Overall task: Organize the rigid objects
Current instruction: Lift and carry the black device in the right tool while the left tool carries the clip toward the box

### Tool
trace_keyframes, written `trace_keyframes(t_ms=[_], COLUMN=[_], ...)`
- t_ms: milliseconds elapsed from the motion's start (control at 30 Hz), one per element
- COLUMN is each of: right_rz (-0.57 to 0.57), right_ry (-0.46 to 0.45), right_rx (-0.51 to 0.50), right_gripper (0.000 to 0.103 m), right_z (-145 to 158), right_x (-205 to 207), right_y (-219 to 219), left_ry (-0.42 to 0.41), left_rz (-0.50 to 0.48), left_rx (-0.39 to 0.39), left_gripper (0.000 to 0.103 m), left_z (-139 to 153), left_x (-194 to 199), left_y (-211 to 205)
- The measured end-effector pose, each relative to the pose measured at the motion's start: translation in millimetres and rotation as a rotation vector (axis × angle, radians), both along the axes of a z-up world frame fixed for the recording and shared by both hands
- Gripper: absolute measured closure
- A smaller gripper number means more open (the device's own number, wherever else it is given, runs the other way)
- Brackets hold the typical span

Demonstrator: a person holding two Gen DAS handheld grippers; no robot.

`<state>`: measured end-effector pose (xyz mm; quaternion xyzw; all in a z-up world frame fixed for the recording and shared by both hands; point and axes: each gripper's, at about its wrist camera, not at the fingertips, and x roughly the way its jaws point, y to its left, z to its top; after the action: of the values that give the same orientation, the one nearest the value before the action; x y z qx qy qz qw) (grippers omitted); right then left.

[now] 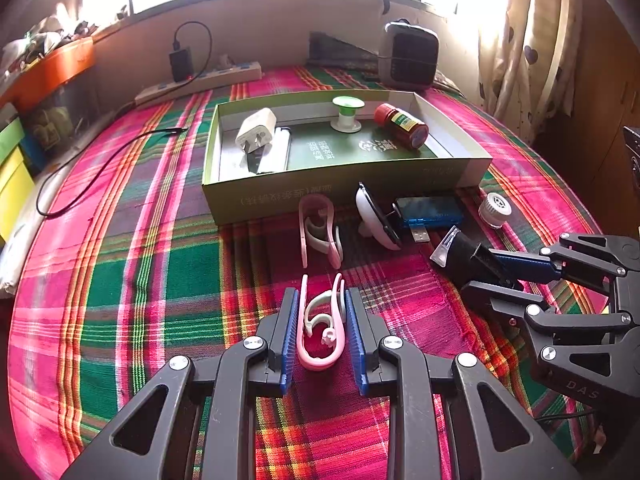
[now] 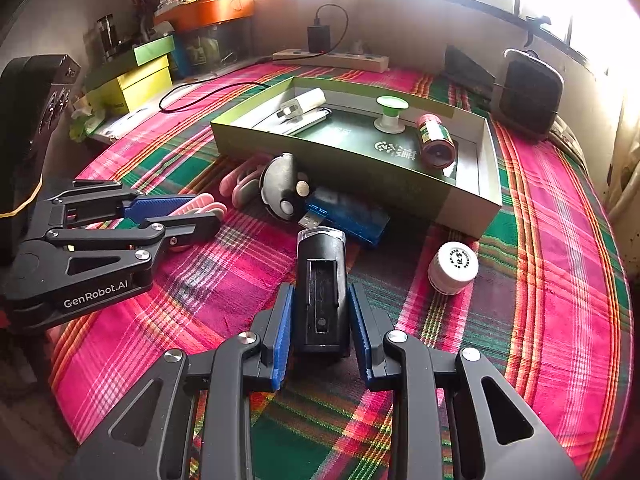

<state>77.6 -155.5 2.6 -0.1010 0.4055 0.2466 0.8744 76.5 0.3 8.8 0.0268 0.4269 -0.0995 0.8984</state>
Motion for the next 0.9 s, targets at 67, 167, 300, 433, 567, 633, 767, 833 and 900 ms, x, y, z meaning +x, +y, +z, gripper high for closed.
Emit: trace_keyframes(t_ms=[67, 167, 300, 433, 567, 633, 767, 833, 900], right_rz=[0.0, 0.0, 0.002, 0.0, -0.002, -0.004, -0.008, -0.013, -0.021], right_ry=[0.0, 0.0, -0.006, -0.014, -0.025, -0.031, -0.045, -0.048, -0.056], right_rx=[0.006, 0.008, 0.018, 0.026, 0.039, 0.042, 0.047, 0.051, 0.051], right_gripper=[0.075, 0.075, 0.075, 0.075, 0.074, 0.075, 0.075, 0.075, 0.075], right_z=[1, 1, 4, 8, 14, 17, 23, 26, 30], right_x=[-1, -1, -4, -7, -9, -9, -9, -8, -6], right_y=[-1, -1, -1, -3, -5, -5, -5, -6, -8], left_ry=[0.001, 0.003, -0.001, -0.008, -0.023, -0.028, -0.043, -0.05, -0.053], left_rz=[0.0, 0.0, 0.002, 0.0, 0.001, 0.003, 0.0, -0.002, -0.006], left_rx=[-0.001, -0.004, -0.012, -0.023, -0.028, -0.028, -0.033, -0.038, -0.045], left_gripper=[0.081, 0.081, 0.081, 0.081, 0.081, 0.081, 0.081, 0.081, 0.081], left_z=[0, 0, 4, 8, 15, 19, 27, 31, 35], left_x=[0, 0, -1, -2, -4, -4, -2, 0, 3], left_y=[0, -1, 1, 2, 4, 5, 6, 6, 6])
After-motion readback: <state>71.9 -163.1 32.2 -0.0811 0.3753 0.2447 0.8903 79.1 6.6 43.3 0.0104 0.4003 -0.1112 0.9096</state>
